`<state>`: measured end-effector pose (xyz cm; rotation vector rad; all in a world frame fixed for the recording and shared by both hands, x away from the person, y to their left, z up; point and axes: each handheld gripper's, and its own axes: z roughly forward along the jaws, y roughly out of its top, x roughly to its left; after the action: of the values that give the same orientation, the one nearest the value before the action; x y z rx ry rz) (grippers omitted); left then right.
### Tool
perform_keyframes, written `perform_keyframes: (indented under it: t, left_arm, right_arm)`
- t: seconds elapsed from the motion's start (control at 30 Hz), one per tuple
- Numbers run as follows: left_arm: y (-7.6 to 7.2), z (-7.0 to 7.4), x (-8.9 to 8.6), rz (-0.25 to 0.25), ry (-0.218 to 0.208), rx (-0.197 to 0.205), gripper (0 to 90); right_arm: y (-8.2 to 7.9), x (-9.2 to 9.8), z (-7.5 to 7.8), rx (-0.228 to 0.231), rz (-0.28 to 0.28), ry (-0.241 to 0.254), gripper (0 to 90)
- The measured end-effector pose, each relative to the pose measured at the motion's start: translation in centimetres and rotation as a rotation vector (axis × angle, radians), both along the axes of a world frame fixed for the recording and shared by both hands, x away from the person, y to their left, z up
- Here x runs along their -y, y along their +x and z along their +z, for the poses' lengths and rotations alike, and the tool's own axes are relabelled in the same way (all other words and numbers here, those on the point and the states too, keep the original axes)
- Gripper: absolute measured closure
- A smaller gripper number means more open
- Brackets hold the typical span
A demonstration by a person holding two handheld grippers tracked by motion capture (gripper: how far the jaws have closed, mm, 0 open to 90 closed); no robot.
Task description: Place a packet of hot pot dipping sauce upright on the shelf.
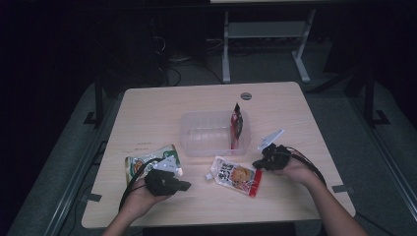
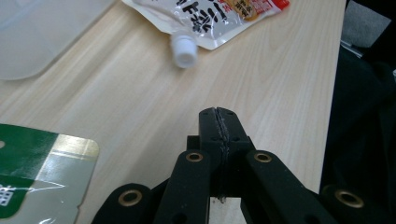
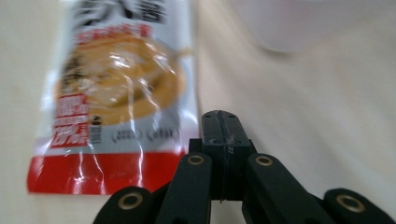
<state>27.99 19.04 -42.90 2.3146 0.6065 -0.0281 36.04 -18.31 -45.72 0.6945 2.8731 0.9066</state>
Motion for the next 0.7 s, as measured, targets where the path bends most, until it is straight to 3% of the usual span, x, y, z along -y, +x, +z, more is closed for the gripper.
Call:
perform_keyframes:
  t: [0.13, 0.27, 0.3, 0.33, 0.37, 0.43, 0.7]
  left_arm:
    - [0.1, 0.1, 0.9, -0.005, -0.015, 0.003, 89.6]
    - [0.6, 0.0, 2.8, -0.012, -0.027, 0.008, 89.7]
    - [1.0, -0.2, 4.3, -0.03, -0.009, 0.018, 89.7]
    - [1.0, -0.2, 4.3, -0.03, -0.009, 0.018, 89.7]
    - [1.4, -0.6, 5.6, -0.038, -0.005, 0.017, 89.7]
    - [1.9, -0.9, 6.6, -0.049, 0.004, 0.012, 89.7]
    - [3.1, -1.8, 8.9, -0.059, 0.029, 0.013, 89.7]
  right_arm:
    - [-1.1, -1.2, -0.1, -0.007, 0.07, 0.009, 89.9]
    - [-1.7, -2.1, 0.1, -0.012, 0.098, 0.009, 89.9]
    - [-1.7, -2.2, 0.1, -0.013, 0.104, 0.013, 89.9]
    - [-1.8, -2.3, 0.1, -0.013, 0.11, 0.014, 89.9]
    - [-1.9, -2.4, 0.2, -0.014, 0.113, 0.016, 89.9]
    - [-2.1, -2.6, 0.3, -0.016, 0.118, 0.021, 89.9]
    - [-2.4, -2.5, 0.3, -0.034, 0.132, 0.054, 89.9]
